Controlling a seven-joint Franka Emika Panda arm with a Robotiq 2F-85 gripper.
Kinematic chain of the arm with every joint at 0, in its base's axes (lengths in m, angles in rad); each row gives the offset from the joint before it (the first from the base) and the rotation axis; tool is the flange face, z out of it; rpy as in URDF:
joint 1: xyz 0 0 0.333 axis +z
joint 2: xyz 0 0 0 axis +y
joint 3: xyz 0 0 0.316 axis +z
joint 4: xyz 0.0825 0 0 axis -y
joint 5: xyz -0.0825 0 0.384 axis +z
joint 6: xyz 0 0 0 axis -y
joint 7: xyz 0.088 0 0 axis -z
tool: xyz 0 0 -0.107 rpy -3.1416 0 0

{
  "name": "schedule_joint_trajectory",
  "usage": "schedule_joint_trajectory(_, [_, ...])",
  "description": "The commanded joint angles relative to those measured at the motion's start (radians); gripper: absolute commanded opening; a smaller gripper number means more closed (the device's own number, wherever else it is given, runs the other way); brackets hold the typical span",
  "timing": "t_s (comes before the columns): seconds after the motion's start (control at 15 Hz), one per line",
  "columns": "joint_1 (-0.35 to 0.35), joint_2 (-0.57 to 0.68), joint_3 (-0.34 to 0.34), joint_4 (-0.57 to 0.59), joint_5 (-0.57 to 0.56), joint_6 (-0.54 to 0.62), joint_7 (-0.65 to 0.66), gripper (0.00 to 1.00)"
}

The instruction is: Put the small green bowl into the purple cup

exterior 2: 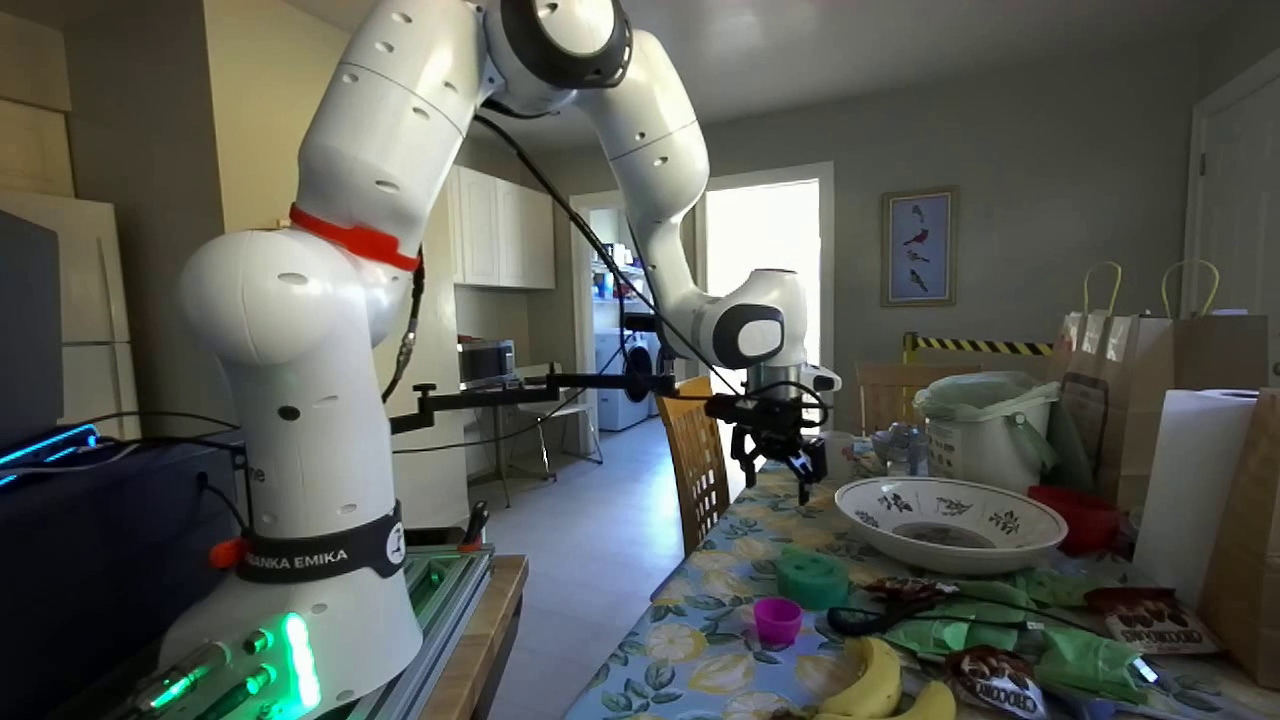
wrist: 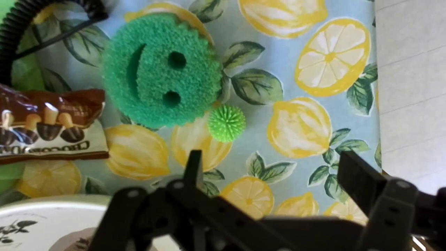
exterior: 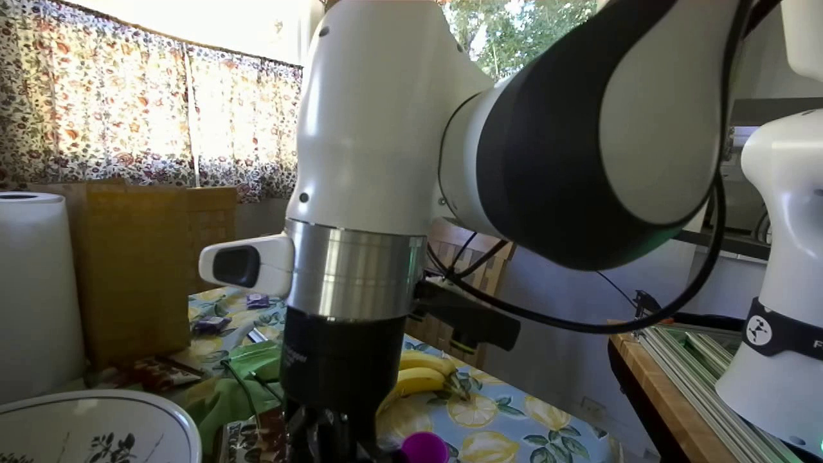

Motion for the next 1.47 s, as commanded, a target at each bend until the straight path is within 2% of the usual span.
schedule_joint_trajectory(0.0, [0.033, 0.07, -0.047, 0.071, -0.095, -0.008, 0.037, 1.0])
schedule_joint_trajectory(0.27, [0.102, 0.11, -0.137, 0.117, -0.244, -0.013, 0.096, 1.0])
schedule_joint_trajectory(0.4, [0.12, 0.129, -0.157, 0.135, -0.288, -0.015, 0.115, 1.0])
schedule_joint_trajectory(1.0, [0.157, 0.167, -0.145, 0.162, -0.311, -0.031, 0.126, 1.0])
schedule_joint_trajectory(1.4, [0.207, 0.191, -0.201, 0.158, -0.395, 0.0, 0.176, 1.0])
